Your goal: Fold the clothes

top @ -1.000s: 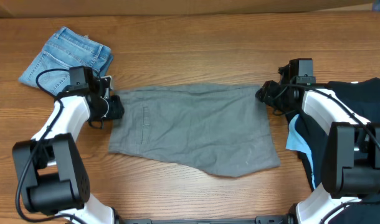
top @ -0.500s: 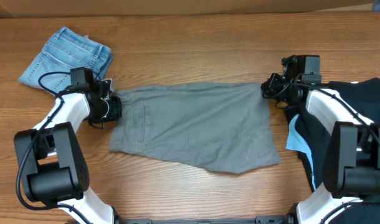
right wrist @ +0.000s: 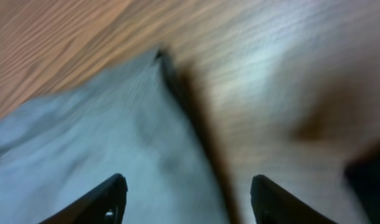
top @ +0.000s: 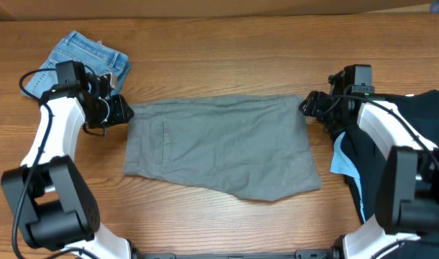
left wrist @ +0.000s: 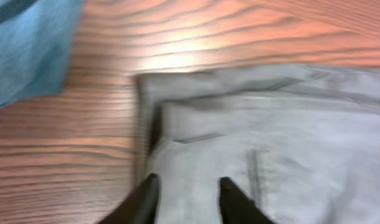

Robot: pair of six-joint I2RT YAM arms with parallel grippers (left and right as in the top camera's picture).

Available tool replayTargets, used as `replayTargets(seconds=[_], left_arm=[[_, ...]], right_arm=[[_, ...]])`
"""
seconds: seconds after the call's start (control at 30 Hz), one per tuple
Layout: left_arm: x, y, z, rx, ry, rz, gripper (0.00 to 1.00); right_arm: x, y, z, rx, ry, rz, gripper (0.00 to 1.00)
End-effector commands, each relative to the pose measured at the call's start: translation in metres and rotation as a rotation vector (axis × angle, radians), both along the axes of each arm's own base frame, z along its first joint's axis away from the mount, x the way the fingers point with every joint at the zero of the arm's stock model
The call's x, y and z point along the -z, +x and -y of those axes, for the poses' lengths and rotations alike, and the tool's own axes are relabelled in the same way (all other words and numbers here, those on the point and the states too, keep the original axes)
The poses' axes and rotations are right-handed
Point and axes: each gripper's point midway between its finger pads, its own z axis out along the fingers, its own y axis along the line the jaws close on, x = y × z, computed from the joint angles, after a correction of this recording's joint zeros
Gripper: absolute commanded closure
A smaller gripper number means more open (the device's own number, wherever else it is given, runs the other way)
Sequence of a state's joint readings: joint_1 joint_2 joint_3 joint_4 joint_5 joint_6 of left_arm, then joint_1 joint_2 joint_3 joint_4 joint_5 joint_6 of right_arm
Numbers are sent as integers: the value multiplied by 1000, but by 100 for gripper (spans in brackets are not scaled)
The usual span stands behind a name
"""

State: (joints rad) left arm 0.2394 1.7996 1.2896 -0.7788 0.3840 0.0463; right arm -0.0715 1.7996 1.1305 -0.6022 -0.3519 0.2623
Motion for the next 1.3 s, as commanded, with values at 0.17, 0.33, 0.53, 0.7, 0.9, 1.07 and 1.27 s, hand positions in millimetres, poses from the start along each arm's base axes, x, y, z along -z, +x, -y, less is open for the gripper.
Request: replayTargets(seconds=[0.17, 0.33, 0.53, 0.7, 0.9, 1.07, 1.27], left_arm=[[-3, -21, 89, 352, -50, 32, 96], [33, -41, 119, 440, -24, -46, 96], [75, -57, 97, 324, 126, -214, 96], [80, -51, 56, 179, 290, -246, 96], [79, -49, 34, 93, 307, -254, 96], [55, -39, 44, 96, 224, -235, 96], [2, -13, 85, 161, 64, -77, 96]], right_arm=[[-57, -84, -65, -162, 118, -172, 46], [-25, -132, -95, -249, 98, -313, 53], [36, -178, -87, -154, -9, -456, 61], [67, -196, -50, 46, -101, -535, 74], [57, -193, -32, 153, -42, -584, 77], [22, -179, -25, 116, -80, -513, 76], [-46, -142, -49, -28, 0, -252, 58]])
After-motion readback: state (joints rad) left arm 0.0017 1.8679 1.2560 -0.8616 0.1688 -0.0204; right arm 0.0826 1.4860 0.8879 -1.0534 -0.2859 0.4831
